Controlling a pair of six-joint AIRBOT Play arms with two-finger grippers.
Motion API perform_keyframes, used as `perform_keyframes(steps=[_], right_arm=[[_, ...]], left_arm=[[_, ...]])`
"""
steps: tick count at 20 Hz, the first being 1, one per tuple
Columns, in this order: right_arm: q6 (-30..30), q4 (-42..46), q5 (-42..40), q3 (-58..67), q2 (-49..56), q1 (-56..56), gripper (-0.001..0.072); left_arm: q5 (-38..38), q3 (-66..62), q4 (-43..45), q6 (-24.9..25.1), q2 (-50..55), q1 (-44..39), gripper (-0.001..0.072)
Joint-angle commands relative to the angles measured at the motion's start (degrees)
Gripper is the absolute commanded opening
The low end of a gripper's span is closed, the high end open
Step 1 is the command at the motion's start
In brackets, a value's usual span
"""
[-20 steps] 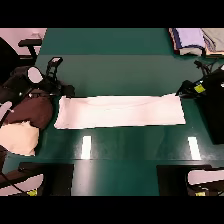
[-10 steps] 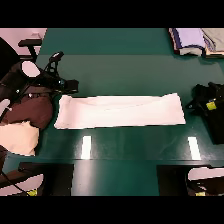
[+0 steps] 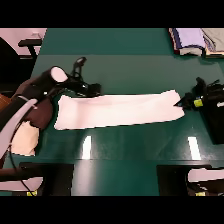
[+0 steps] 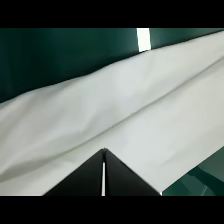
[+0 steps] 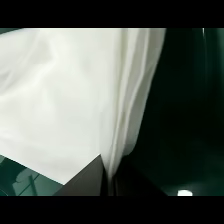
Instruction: Fold the shirts.
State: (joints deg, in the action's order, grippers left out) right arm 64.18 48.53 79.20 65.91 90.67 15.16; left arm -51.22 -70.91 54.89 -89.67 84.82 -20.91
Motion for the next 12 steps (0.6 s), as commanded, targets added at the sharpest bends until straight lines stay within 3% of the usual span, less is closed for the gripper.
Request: perform_keyframes(steps=[1,6,12], right_arm=[[1.55,-1.07,2.12,5.97,-5.66,-2.86,0.0014],[4.33,-10.10,2.34,14.88,-15.04,-9.38,0.0013],[6.54,-14.69,2.01,21.90,-16.31,-21.14,0.0013]], left_arm=[[1.27,-4.44,-2.54,-0.94,7.52,-5.22,0.0025],[1.14,-12.28,-3.52,-1.46,16.63,-11.41,0.0025],[1.18,-17.40,-4.79,-2.10,21.31,-13.18,0.0025]])
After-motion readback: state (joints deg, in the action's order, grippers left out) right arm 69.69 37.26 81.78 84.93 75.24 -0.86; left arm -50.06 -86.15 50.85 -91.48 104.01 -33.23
